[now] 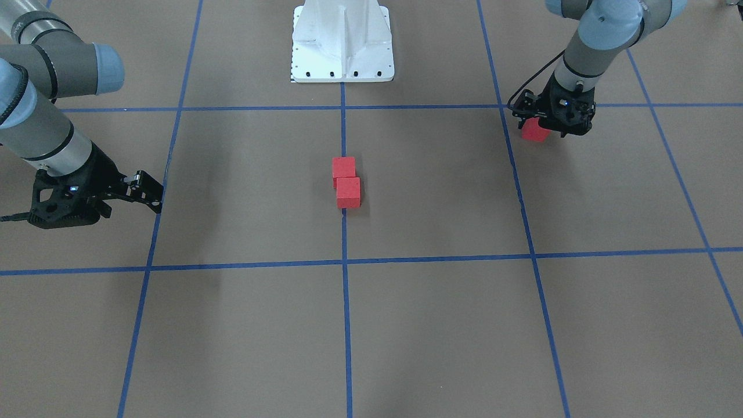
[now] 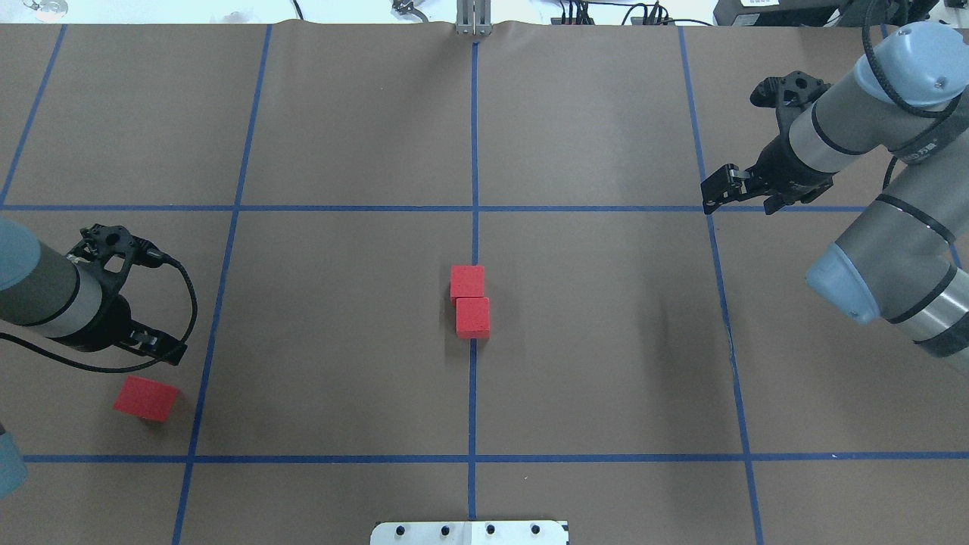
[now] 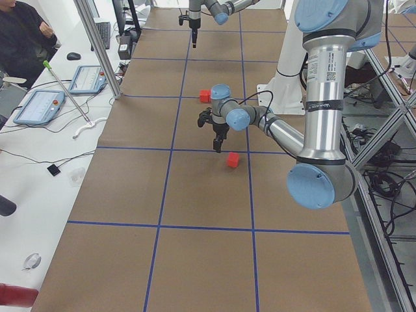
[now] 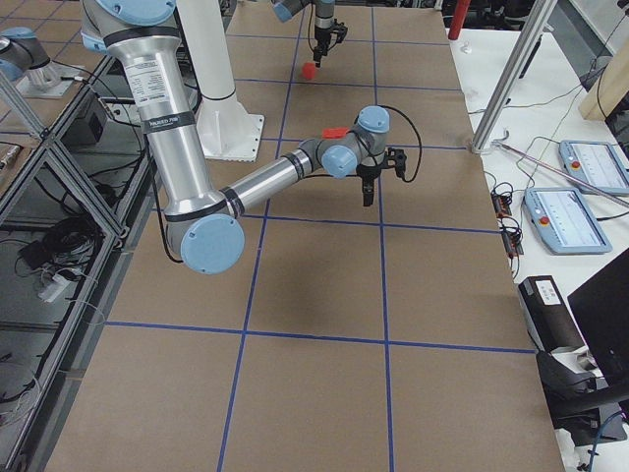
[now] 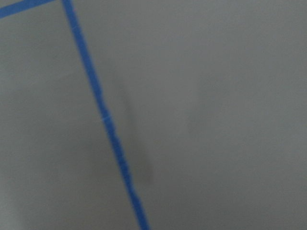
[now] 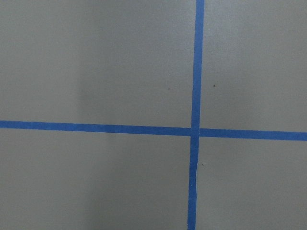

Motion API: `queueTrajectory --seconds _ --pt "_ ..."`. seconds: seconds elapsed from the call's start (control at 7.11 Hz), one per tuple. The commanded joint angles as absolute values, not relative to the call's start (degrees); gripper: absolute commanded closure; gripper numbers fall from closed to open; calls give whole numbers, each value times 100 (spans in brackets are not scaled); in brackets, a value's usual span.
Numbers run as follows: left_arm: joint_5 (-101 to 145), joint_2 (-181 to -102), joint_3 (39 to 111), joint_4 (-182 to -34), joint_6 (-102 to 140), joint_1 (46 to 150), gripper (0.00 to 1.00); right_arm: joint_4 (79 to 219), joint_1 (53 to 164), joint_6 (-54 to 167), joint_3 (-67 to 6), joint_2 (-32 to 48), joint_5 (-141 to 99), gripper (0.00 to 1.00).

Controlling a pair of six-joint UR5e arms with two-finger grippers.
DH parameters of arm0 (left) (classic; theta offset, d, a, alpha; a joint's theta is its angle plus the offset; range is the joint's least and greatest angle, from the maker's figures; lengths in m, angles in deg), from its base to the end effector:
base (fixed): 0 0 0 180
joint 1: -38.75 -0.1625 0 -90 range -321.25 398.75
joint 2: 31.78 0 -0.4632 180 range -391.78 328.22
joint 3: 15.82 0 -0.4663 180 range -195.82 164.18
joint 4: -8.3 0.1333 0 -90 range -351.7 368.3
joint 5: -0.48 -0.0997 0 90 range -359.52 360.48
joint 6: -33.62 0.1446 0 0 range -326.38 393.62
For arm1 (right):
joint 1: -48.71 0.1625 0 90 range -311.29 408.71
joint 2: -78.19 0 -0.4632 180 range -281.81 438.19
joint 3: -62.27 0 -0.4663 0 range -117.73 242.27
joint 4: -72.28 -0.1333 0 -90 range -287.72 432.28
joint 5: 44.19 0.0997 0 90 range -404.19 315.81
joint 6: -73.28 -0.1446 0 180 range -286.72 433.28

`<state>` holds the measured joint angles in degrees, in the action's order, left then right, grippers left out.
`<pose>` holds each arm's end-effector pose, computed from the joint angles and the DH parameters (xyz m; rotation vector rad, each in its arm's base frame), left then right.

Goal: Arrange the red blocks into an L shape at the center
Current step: 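Move the left gripper to the red cube nearest the robot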

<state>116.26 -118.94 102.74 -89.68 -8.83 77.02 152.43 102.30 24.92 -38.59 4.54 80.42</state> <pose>0.3900 -0.3974 0.4758 0.0739 0.7229 0.2871 -0.3722 -0.5908 0.4286 0.0701 -0.8514 0.0004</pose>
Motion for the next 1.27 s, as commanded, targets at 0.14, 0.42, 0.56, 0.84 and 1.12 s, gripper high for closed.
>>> queueTrajectory --seconds 0.14,0.42,0.56,0.84,1.12 --pt "11623 -11521 10083 -9835 -1744 7690 0 15243 10224 2485 -3846 480 8035 1" --pt "11632 -11413 9643 -10586 -1771 7602 0 15235 10224 2459 -3819 489 8035 1" --pt "11701 -11448 9702 -10596 -1736 7593 0 15235 10224 2459 -3819 489 8035 1" --pt "11764 -11458 9677 -10684 -1709 7401 0 15235 10224 2468 -3819 489 8035 1" --pt "11711 -11449 9668 -10675 -1518 6997 1 15235 10224 2494 -3811 489 8035 1"
